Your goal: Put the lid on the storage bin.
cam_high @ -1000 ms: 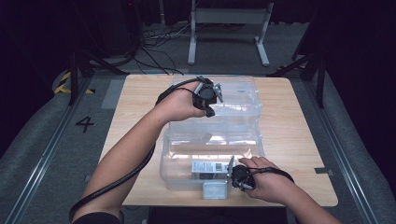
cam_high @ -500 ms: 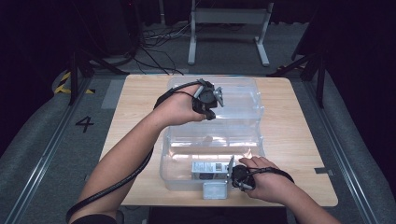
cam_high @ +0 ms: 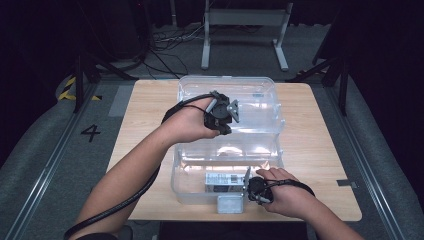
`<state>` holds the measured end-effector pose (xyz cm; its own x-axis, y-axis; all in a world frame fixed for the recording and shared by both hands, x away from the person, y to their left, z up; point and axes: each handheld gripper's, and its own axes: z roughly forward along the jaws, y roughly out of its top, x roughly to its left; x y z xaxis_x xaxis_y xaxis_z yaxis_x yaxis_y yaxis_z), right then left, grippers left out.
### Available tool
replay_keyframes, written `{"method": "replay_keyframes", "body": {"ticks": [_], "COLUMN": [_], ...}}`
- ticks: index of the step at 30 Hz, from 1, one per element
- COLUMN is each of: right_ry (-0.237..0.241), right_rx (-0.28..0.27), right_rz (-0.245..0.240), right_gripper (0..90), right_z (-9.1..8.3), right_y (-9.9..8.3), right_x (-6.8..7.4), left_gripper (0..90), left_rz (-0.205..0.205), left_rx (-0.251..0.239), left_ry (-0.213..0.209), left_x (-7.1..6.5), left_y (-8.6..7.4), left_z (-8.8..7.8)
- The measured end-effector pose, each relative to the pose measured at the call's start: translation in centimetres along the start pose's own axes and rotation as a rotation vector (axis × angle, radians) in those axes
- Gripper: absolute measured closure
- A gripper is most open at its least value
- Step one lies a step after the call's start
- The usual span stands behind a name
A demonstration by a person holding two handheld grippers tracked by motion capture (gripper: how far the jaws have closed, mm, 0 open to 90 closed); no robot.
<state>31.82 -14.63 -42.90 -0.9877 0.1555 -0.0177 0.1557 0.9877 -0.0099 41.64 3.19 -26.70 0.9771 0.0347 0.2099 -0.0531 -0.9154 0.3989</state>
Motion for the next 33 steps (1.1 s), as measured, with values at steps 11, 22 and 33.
{"method": "replay_keyframes", "body": {"ticks": [11,22,33], "right_ry": [-0.003,0.007,0.005], "right_rx": [-0.007,0.001,-0.003], "right_rz": [0.005,-0.007,-0.013], "right_gripper": [86.5,86.4,86.3], "right_z": [0.1,-0.1,-0.1], "right_y": [0.0,0.0,0.0], "right_x": [0.0,0.0,0.0], "left_gripper": [89.1,89.1,89.2], "left_rz": [0.016,0.019,0.031], "left_rx": [-0.004,0.001,0.004], "left_ry": [-0.008,-0.012,-0.019], "left_x": [-1.5,-2.6,-3.8], "left_y": [-0.1,0.1,0.0], "left_z": [-0.4,-0.6,-0.7]}}
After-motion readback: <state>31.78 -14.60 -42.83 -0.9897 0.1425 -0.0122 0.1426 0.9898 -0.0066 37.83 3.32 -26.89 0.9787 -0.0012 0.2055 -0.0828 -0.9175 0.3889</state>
